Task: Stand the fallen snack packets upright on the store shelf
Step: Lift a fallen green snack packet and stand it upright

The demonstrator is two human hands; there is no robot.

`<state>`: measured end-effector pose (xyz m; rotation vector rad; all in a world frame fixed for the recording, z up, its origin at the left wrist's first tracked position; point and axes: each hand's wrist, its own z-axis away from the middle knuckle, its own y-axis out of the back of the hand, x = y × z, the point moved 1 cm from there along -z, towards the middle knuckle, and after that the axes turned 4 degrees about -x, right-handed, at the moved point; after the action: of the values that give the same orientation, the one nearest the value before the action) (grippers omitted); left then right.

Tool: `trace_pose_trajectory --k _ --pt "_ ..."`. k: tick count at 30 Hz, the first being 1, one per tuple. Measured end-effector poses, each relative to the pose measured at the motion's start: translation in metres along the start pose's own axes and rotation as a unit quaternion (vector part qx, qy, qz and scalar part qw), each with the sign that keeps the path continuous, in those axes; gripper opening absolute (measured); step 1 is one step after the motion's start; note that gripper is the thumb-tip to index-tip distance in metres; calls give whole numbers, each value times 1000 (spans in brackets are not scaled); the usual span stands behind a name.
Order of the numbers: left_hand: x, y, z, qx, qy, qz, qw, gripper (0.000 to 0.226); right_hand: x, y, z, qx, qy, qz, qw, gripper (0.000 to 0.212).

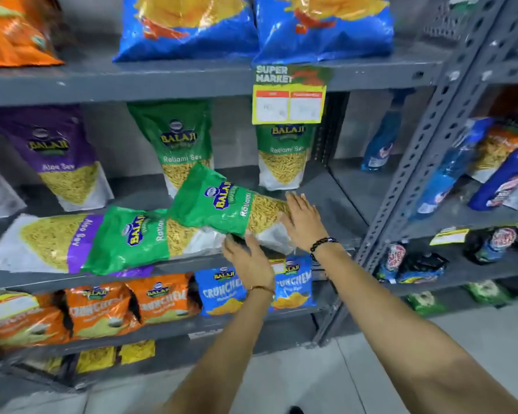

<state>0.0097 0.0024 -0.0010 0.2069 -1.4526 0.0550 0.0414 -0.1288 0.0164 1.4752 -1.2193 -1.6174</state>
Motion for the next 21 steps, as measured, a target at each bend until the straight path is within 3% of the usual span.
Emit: trace_pose_trajectory --k 3,6,11,15,21 --pt "5 -18 -8 120 34 55 991 45 18 1 -29 -36 28 -19 999 57" --pt "2 -32 -13 161 79 119 977 48 23 -2 -54 -92 41 -80 992 59" --pt "1 -51 -25 105 192 267 939 59 27 -6 -86 -206 16 -212 955 67" --pt "-2 -58 -39 61 159 389 905 61 31 -3 -101 -265 20 -205 942 55" --pt "-2 -63 -51 34 145 430 890 66 36 2 -110 -295 -6 -258 920 55"
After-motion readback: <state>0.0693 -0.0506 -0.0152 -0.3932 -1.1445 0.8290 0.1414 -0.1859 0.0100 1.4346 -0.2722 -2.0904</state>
